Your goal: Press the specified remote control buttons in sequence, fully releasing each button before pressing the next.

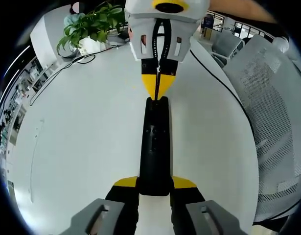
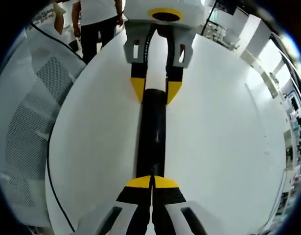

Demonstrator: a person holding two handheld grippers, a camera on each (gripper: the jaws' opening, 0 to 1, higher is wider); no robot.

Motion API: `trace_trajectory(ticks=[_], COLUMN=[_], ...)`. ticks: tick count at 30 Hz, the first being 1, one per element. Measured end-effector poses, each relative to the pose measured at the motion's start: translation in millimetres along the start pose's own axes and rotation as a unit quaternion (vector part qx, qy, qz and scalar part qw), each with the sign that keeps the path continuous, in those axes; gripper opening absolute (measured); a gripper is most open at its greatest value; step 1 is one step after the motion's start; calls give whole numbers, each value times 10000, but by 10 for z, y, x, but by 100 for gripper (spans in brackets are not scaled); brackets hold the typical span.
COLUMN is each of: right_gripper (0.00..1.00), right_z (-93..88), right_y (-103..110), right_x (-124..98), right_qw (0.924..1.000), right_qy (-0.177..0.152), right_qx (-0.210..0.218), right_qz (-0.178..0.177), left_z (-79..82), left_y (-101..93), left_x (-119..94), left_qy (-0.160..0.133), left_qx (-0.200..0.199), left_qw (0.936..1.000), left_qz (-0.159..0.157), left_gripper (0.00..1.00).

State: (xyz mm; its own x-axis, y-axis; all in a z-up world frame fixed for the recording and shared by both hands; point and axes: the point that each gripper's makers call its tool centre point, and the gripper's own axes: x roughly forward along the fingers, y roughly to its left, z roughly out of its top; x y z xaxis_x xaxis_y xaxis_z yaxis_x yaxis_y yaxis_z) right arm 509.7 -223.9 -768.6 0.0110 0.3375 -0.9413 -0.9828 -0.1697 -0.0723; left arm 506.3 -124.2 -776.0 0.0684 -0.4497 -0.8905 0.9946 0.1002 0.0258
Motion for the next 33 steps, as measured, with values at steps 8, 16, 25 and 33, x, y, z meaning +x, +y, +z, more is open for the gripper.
trace_trajectory(ticks=[8,16,25,33], right_gripper=[0,0,0,0], right_z=[-2,-9,97,132], right_y=[-5,-13,-51,-100], right_x=[-4,-32,-204,-273], right_qw=[9999,9994,9992,9991], right_qy=[-58,-261,-345,-341], right_qx=[115,225,150,97], right_qz=[-9,-10,-149,-216], left_z=[-1,1,3,3], left_y=[2,0,5,0], left_x=[1,1,6,8], left_qy=[8,10,53,71], left_qx=[-8,-13,-3,0], left_qw=[10000,10000,10000,10000], left_qz=[4,13,15,18], left_gripper=[23,23,23,23])
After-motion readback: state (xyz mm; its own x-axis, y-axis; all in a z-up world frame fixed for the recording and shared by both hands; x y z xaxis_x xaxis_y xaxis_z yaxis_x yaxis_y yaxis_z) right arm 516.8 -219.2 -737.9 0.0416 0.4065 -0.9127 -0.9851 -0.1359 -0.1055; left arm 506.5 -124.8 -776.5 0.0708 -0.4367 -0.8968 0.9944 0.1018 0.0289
